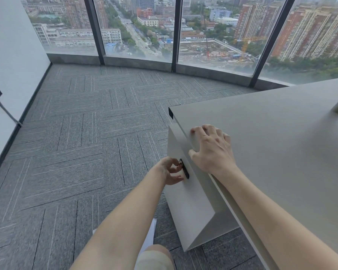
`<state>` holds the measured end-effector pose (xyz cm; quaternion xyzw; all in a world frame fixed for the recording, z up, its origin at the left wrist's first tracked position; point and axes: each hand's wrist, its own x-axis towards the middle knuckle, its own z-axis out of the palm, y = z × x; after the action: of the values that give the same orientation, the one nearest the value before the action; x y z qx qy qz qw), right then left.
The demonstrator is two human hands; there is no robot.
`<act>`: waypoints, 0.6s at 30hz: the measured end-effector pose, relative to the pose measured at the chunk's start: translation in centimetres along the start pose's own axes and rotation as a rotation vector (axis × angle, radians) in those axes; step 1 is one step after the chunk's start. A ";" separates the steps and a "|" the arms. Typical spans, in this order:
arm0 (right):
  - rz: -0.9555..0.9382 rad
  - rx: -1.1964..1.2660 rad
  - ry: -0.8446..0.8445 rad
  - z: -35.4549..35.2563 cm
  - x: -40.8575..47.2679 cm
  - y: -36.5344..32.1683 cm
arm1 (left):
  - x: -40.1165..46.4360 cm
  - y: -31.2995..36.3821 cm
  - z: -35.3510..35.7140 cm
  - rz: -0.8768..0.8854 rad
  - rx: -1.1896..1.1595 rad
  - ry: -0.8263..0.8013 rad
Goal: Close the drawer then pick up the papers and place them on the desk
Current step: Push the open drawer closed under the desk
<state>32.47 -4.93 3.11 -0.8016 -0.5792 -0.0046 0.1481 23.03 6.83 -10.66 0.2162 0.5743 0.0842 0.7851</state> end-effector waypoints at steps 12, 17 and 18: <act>0.001 -0.012 -0.016 0.0 0.0 0.0 | -2.7 -0.9 0.4 0.155 0.128 0.009; 0.012 -0.012 -0.037 -0.3 -0.2 -0.2 | -3.6 -1.2 -0.3 0.317 0.213 0.140; 0.012 -0.009 -0.041 -0.4 -0.3 -0.3 | -4.1 -1.2 -0.6 0.356 0.225 0.162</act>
<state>32.21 -5.24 3.51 -0.8058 -0.5771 0.0102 0.1324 20.97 4.36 -7.82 0.3930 0.5940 0.1741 0.6800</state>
